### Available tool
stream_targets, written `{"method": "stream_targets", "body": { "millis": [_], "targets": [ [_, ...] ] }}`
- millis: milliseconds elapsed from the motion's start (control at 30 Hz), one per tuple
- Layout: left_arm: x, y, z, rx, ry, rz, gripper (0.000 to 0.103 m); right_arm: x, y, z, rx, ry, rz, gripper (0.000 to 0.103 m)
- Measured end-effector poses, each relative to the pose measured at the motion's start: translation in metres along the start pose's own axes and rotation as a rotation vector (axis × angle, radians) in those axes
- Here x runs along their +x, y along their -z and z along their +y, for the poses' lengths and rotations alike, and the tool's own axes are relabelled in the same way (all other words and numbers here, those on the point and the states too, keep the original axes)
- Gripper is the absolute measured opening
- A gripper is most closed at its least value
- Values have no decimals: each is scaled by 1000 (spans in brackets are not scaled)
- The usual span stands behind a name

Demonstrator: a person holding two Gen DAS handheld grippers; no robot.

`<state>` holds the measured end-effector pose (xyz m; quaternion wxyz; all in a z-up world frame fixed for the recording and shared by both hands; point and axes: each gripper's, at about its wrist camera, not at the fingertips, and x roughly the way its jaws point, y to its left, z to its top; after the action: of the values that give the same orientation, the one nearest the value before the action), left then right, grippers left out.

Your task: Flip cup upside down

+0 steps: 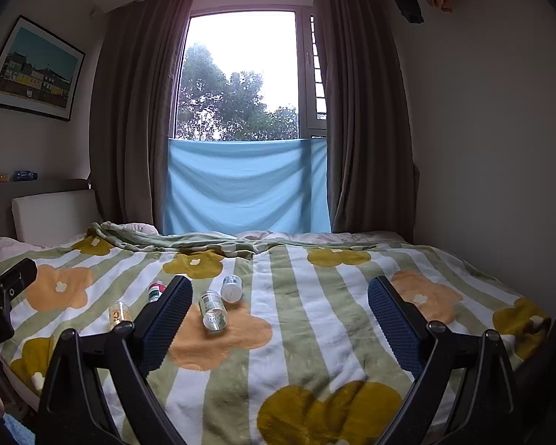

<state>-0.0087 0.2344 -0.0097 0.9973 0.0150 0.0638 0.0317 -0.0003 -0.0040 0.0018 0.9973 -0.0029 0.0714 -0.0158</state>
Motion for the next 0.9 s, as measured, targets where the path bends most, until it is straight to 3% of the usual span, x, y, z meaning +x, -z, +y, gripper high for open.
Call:
{"method": "stream_targets", "body": {
  "millis": [200,900],
  "targets": [
    [3,3,8,-42,12,19,103,3,7,0,-6,6,8,95],
    [7,4,13,-43,-9,24,103,4,6,3,-6,6,6,95]
  ]
}}
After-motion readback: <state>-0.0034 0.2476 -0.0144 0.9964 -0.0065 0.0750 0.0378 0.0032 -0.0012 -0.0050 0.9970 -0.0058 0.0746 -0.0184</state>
